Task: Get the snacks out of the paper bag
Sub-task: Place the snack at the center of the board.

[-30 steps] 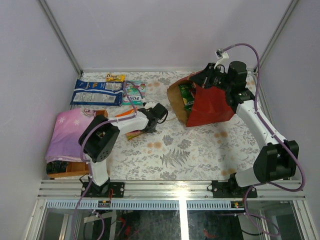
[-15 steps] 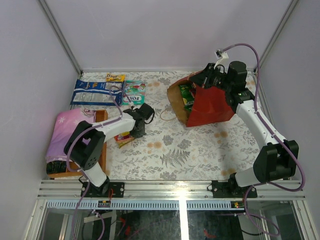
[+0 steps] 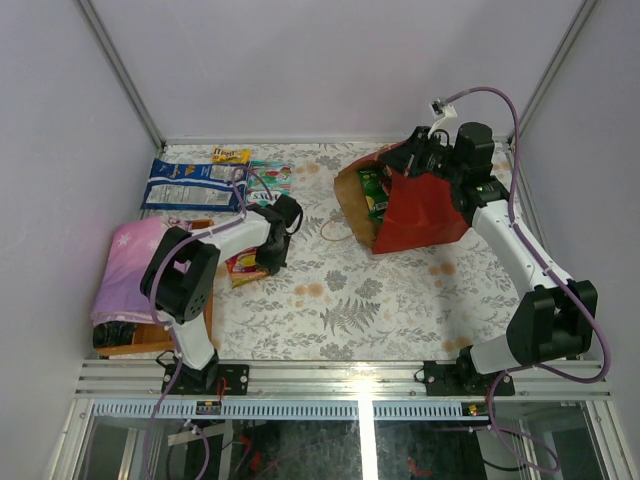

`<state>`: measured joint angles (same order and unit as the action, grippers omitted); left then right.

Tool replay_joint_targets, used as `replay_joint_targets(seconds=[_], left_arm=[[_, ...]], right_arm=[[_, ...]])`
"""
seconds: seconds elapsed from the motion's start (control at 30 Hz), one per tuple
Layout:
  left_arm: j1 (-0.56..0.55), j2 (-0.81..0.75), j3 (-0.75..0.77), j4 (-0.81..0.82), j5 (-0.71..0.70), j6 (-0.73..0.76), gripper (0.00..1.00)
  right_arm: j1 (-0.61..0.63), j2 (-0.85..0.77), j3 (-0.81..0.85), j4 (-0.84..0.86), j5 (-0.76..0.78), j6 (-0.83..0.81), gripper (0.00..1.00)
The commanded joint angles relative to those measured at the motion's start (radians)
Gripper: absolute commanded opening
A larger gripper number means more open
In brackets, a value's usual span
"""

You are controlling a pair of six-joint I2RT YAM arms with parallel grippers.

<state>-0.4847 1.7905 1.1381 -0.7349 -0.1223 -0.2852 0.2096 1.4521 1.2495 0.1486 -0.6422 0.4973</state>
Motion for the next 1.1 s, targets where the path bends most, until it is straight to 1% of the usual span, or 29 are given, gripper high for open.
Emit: replay_joint_targets(seconds=[0.0, 0.03, 0.13, 0.23, 0.33, 0.43, 0.63, 0.8, 0.87, 0.93, 1.03, 1.07], left_arm=[[0.045, 0.019, 0.007, -0.066, 0.011, 0.156, 0.00], [0.042, 0.011, 0.003, -0.057, 0.027, 0.186, 0.00], [0.030, -0.028, -0.022, -0.038, -0.008, 0.250, 0.00], [0.032, -0.054, -0.024, -0.025, 0.009, 0.296, 0.00], [0.041, -0.040, 0.000, -0.023, 0.009, 0.351, 0.00], [0.060, -0.010, 0.033, -0.037, -0.006, 0.371, 0.00], [0.085, 0.016, 0.053, -0.049, -0.072, 0.401, 0.00], [0.101, 0.043, 0.074, -0.069, -0.154, 0.417, 0.00], [0.108, 0.051, 0.080, -0.076, -0.215, 0.410, 0.01], [0.114, 0.047, 0.079, -0.075, -0.261, 0.398, 0.09], [0.117, 0.018, 0.076, -0.069, -0.308, 0.383, 0.36], [0.117, 0.006, 0.075, -0.068, -0.319, 0.379, 0.48]], right_arm=[[0.017, -0.018, 0.018, 0.076, -0.048, 0.012, 0.00], [0.017, -0.017, 0.019, 0.079, -0.050, 0.015, 0.00], [0.018, -0.015, 0.019, 0.081, -0.052, 0.016, 0.00], [0.018, -0.012, 0.018, 0.090, -0.054, 0.024, 0.00], [0.024, -0.006, 0.020, 0.098, -0.060, 0.029, 0.00], [0.026, -0.006, 0.025, 0.095, -0.063, 0.028, 0.00], [0.025, -0.007, 0.023, 0.096, -0.064, 0.028, 0.00], [0.027, -0.006, 0.024, 0.098, -0.068, 0.030, 0.00], [0.027, -0.006, 0.026, 0.098, -0.068, 0.030, 0.00], [0.027, -0.004, 0.025, 0.100, -0.069, 0.030, 0.00], [0.028, 0.000, 0.025, 0.102, -0.070, 0.031, 0.00], [0.029, 0.000, 0.026, 0.102, -0.070, 0.032, 0.00]])
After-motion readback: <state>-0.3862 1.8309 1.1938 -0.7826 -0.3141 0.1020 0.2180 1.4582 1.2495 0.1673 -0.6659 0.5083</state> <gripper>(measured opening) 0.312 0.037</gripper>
